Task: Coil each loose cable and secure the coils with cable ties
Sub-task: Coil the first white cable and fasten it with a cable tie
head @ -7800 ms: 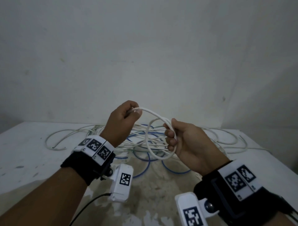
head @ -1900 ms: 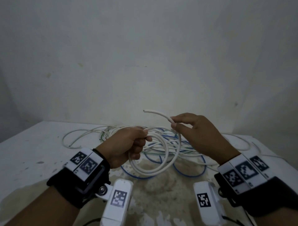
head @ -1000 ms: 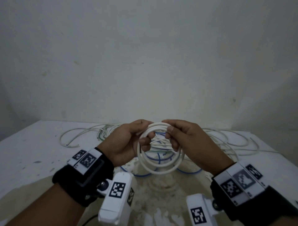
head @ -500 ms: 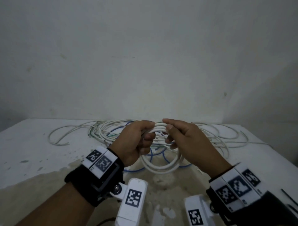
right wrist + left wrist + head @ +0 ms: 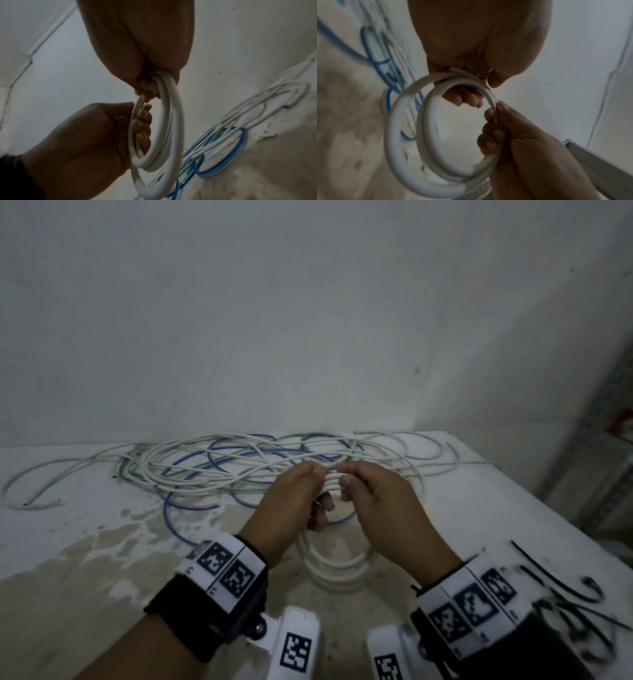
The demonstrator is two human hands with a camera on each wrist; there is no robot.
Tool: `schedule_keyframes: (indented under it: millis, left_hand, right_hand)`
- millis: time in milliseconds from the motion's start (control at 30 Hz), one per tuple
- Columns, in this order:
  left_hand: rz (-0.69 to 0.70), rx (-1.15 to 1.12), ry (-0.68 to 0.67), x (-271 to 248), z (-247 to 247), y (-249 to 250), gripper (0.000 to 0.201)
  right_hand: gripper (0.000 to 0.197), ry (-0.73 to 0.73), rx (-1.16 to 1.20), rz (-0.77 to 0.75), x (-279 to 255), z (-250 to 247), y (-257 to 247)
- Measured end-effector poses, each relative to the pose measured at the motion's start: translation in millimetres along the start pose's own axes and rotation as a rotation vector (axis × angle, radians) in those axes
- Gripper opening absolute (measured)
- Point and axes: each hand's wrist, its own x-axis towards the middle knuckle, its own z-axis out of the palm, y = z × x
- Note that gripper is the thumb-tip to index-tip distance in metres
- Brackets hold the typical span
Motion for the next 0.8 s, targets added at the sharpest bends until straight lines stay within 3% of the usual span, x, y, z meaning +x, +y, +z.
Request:
schedule_keyframes:
  millis: [67, 167, 300, 467, 633, 700, 800]
  left_hand:
    - [-0.022, -0.113, -0.031, 0, 15, -9, 0.028]
    - [-0.176, -0.326, -0.096, 4, 30, -19, 0.018]
    - [-0.307, -0.450, -0.180, 8, 45, -27, 0.017]
    - [-0.321, -0.467, -0.166, 4, 62, -34, 0.025]
    - [-0.338, -0.481, -0.164, 5, 64, -42, 0.012]
    - [-0.360, -0.534, -0.143, 4, 62, -46, 0.013]
    - [-0.360, -0.591, -0.063, 7, 56, -53, 0.015]
  right_hand:
    - [0.013, 0.023, 0.076, 0.115, -4, -6, 13]
    - [0.017, 0.024, 0.183, 0.238, -11, -15, 27]
    - [0.015, -0.007, 0.269, 0.362, -18, -33, 33]
    - [0.014, 0.012, 0.202, 0.370, -24, -40, 43]
    - [0.010, -0.059, 0.243, 0.409, -27, -44, 41]
    - [0.014, -0.080, 0.105, 0.409, -25, -51, 42]
    - [0.018, -0.095, -0.314, 0.385, -22, -76, 46]
